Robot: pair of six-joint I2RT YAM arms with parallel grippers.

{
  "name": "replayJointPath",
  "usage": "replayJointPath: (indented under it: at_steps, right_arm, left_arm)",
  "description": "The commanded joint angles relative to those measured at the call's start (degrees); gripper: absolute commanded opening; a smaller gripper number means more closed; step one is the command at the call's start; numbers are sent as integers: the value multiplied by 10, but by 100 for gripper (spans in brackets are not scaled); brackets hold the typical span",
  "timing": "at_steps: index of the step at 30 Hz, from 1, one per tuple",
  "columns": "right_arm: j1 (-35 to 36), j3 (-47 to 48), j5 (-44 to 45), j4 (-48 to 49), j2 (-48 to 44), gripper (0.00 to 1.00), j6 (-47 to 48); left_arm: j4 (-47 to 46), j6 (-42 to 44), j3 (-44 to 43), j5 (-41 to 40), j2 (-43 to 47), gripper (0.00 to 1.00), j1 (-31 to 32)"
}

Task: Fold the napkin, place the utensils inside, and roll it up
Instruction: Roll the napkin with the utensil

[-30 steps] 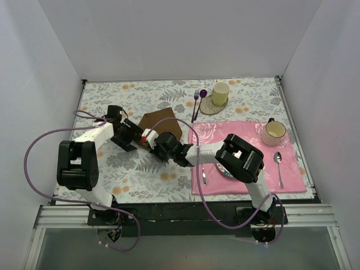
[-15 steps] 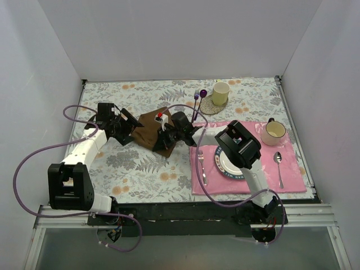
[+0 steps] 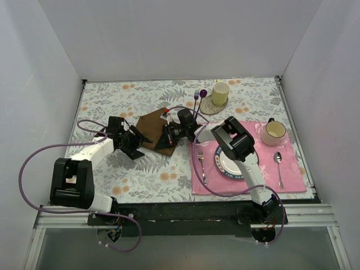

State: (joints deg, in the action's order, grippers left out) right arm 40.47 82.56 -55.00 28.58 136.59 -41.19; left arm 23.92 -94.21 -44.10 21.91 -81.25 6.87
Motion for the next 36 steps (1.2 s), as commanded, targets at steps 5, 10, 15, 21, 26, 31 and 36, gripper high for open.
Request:
replayJointPath:
  at_steps: [5,10,15,21,26,31,36]
  right_arm:
    - [0,-35,-14,73,37,1,-121]
    - [0,-39,-6,74,32,1,-120]
    - [0,-35,-2,70,30,1,-118]
    - [0,-38,-2,60,29,1,-108]
    - [0,-37,-5,39,24,1,-83]
    - [0,-6,2,-65,21,1,-11]
    - [2,110,62,-280,7,7,185]
  left_arm:
    - [-54,-83,23,-46,-28,65,-1]
    - [-81,-96,17,-54,-68,59,0]
    - [-88,-103,20,-108,-80,56,0]
    - [-119,-106,25,-123,-107,42,-1]
    - [-133,-90,23,-134,-110,30,-1]
    - [-114,-72,10,-139,-109,0,-1]
    - [-67,-57,-10,-121,-124,0,-1]
